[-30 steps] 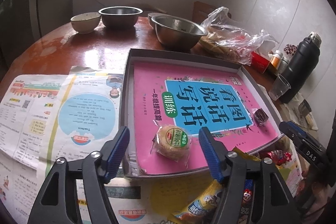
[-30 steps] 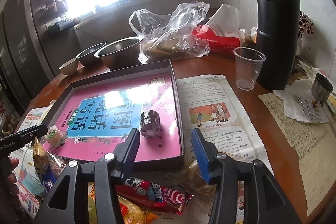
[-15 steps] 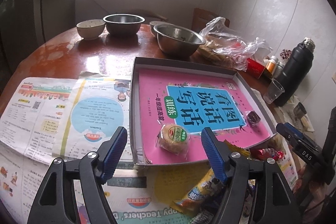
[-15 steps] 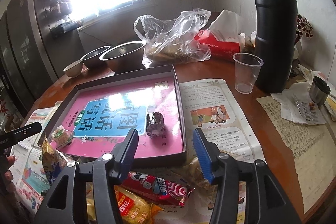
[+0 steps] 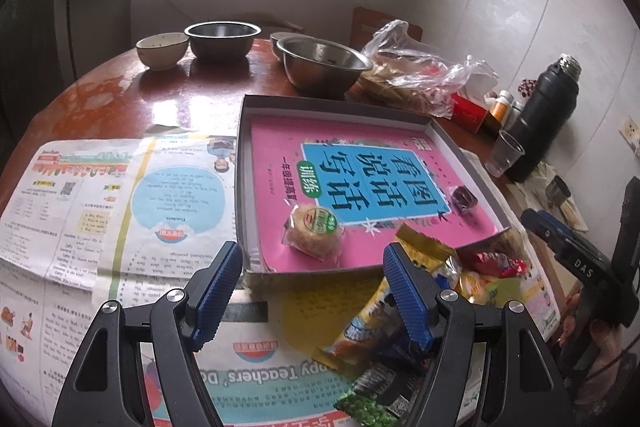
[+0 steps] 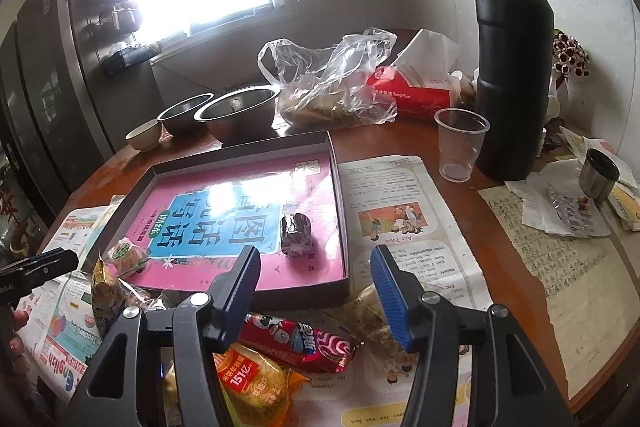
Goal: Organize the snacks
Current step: 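Move both tools back from the tray toward the snack pile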
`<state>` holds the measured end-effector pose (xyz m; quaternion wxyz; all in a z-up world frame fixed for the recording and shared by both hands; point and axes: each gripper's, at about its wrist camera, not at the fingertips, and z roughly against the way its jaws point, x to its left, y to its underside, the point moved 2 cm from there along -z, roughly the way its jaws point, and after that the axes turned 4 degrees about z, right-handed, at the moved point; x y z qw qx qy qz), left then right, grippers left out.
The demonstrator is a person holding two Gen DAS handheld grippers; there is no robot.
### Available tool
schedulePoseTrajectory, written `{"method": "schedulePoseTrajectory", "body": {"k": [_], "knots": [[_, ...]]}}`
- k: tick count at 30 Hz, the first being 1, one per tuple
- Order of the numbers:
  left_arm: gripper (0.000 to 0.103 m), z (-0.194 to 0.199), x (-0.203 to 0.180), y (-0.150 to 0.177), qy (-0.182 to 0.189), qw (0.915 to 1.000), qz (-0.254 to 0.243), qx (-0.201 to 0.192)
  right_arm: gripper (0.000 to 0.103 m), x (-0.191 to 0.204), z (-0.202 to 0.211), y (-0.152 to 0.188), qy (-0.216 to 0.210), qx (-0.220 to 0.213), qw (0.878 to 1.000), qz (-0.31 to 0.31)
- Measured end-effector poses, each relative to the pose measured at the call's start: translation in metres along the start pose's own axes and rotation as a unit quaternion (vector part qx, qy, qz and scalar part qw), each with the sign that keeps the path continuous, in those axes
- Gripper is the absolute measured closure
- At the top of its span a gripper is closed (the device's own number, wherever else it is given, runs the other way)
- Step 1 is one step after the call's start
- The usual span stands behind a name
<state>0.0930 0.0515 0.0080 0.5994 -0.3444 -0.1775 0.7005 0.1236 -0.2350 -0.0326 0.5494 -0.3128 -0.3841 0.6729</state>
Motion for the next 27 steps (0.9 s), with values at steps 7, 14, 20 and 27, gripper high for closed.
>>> {"method": "schedulePoseTrajectory", "body": {"k": [7,14,20,27], "knots": [[0.028,0.004,-0.004,0.006,0.004,0.9999,-0.009,0.004,0.046,-0.002,0.009,0.0,0.003,-0.006,1.0,0.0],[0.028,0.007,-0.009,0.016,0.008,0.9996,-0.022,0.013,0.046,-0.001,0.014,0.004,0.0,-0.006,1.0,0.003],[0.028,0.008,-0.012,0.025,0.017,0.9991,-0.031,0.024,0.046,-0.004,0.018,0.01,0.004,-0.003,1.0,0.003],[0.028,0.006,-0.016,0.037,0.024,0.998,-0.045,0.038,0.046,-0.012,0.017,0.022,0.01,0.011,1.0,-0.003]]}}
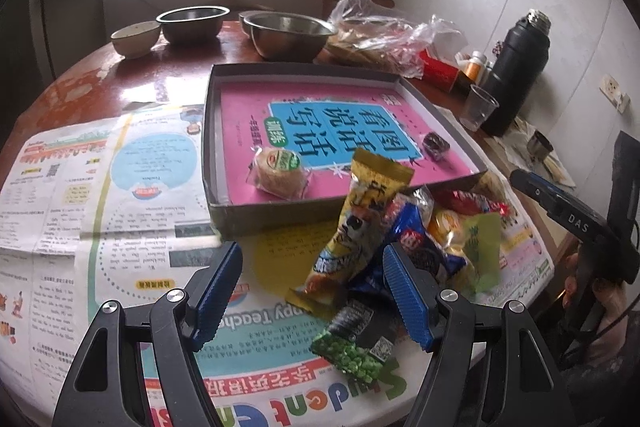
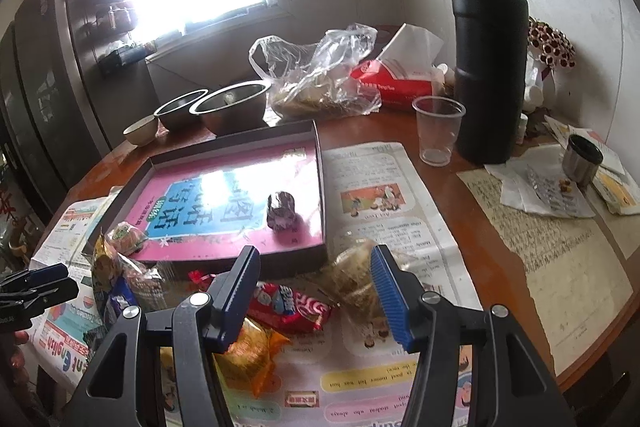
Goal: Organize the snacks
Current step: 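Move both tools back from the tray toward the snack pile, then grasp the shredded bread bag with the right tool while the left tool grasps the pea bag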
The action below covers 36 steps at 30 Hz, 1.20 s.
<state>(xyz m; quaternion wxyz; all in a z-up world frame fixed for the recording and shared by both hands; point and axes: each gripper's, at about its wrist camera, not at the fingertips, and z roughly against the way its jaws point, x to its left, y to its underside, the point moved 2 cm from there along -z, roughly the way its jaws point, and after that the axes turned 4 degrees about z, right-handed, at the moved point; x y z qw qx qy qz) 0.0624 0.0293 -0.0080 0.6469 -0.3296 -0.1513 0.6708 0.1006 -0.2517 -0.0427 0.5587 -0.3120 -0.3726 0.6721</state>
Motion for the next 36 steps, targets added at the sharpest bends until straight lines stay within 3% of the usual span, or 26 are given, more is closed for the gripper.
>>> {"method": "schedulePoseTrajectory", "body": {"k": [9,12,16,36], "knots": [[0.028,-0.002,-0.009,0.015,0.015,0.9994,-0.026,0.017,0.045,-0.009,-0.007,0.004,0.009,0.01,1.0,-0.01],[0.028,-0.004,-0.013,0.02,0.022,0.9987,-0.038,0.024,0.037,-0.013,-0.013,0.007,0.016,0.016,1.0,-0.013],[0.028,-0.007,-0.016,0.028,0.044,0.9974,-0.045,0.035,0.037,-0.018,-0.021,0.009,0.023,0.025,0.999,-0.014],[0.028,-0.029,-0.031,0.041,0.041,0.9933,-0.089,0.061,0.033,-0.033,-0.044,0.013,0.031,0.046,0.998,-0.029]]}}
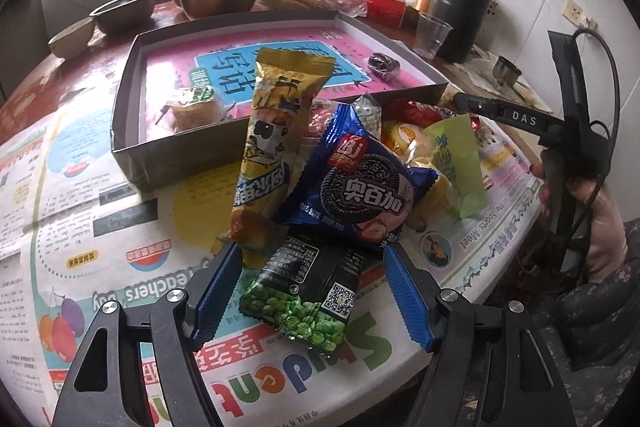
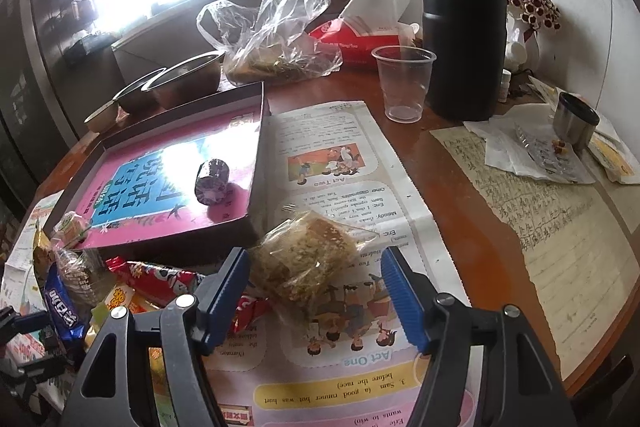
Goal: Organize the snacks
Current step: 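Grasp the shredded bread bag with the right tool while the left tool grasps the pea bag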
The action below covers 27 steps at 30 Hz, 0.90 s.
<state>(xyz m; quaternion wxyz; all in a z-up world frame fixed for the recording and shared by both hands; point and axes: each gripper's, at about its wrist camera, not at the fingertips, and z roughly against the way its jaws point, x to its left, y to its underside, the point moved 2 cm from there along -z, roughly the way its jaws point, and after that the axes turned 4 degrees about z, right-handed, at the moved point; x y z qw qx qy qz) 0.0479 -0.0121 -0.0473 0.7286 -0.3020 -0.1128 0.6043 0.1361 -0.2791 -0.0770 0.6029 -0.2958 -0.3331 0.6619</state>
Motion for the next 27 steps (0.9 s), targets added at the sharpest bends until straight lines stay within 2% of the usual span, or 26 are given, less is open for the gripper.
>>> {"method": "schedulePoseTrajectory", "body": {"k": [12,15,18,20,27], "knots": [[0.029,-0.004,0.0,-0.001,-0.001,1.0,0.002,0.0,0.03,0.002,-0.021,-0.004,-0.008,0.01,1.0,0.003],[0.032,-0.006,-0.001,-0.001,0.0,1.0,0.003,0.001,0.03,0.002,-0.022,-0.002,-0.016,0.006,1.0,0.001],[0.033,-0.007,-0.004,-0.001,-0.007,1.0,-0.001,0.001,0.034,0.004,-0.021,-0.001,-0.018,0.004,1.0,0.009],[0.039,-0.007,-0.006,-0.001,-0.014,0.9999,-0.005,0.0,0.038,0.005,-0.02,0.0,-0.025,0.0,1.0,0.009],[0.046,-0.005,-0.003,0.0,-0.01,1.0,-0.001,-0.001,0.058,0.004,-0.013,0.001,-0.047,-0.019,0.999,0.004]]}}
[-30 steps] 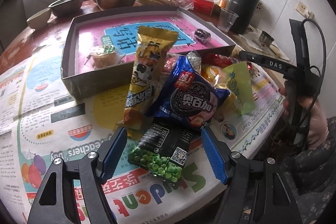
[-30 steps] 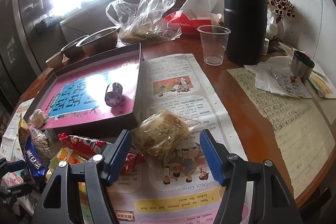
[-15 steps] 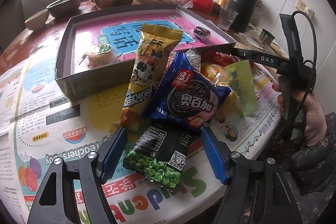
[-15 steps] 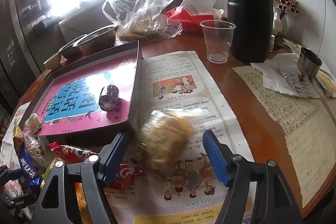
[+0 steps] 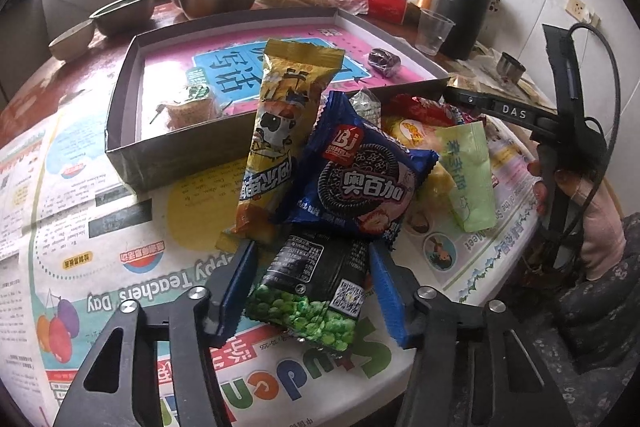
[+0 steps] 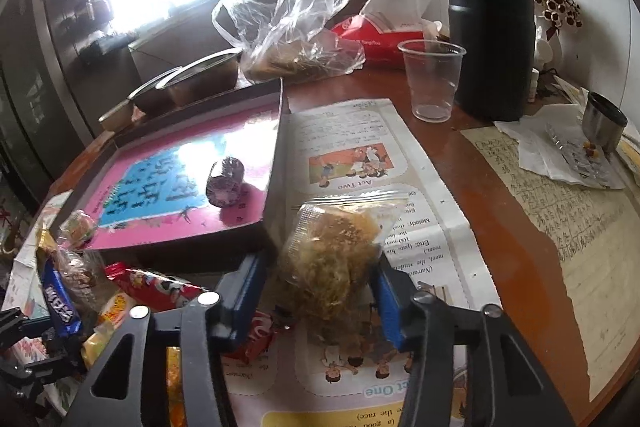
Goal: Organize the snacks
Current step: 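Grasp the shredded bread bag with the right tool while the left tool grasps the pea bag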
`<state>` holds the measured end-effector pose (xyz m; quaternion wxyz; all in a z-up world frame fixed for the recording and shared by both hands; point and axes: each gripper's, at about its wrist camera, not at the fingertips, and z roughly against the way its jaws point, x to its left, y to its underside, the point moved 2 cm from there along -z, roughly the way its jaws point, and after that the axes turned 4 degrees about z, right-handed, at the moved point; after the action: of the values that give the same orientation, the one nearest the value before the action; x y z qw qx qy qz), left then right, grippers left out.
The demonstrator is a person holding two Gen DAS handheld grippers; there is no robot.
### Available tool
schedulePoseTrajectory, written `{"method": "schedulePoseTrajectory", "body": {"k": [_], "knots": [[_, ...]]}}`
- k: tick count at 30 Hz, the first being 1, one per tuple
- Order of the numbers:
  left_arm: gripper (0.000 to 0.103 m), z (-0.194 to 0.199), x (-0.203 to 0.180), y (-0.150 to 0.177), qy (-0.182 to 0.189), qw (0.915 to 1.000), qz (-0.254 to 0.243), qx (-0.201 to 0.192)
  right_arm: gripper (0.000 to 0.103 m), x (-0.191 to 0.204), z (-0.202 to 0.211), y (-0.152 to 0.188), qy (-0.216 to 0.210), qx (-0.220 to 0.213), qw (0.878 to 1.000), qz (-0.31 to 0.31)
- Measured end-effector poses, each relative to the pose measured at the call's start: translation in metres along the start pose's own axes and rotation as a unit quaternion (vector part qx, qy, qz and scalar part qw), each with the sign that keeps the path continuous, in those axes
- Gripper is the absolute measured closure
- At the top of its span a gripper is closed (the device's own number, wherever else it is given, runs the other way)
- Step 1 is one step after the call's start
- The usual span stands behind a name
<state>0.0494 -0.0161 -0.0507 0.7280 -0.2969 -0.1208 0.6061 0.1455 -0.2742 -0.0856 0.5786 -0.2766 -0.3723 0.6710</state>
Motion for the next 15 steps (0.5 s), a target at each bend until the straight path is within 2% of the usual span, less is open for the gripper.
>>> {"method": "schedulePoseTrajectory", "body": {"k": [7,15], "knots": [[0.051,0.003,0.002,0.001,0.008,1.0,0.004,0.0,0.061,-0.006,0.003,0.001,-0.012,0.002,1.0,-0.013],[0.054,0.007,0.004,0.002,0.008,0.9999,0.006,0.003,0.062,-0.002,0.022,-0.004,-0.01,-0.017,1.0,-0.004]]}}
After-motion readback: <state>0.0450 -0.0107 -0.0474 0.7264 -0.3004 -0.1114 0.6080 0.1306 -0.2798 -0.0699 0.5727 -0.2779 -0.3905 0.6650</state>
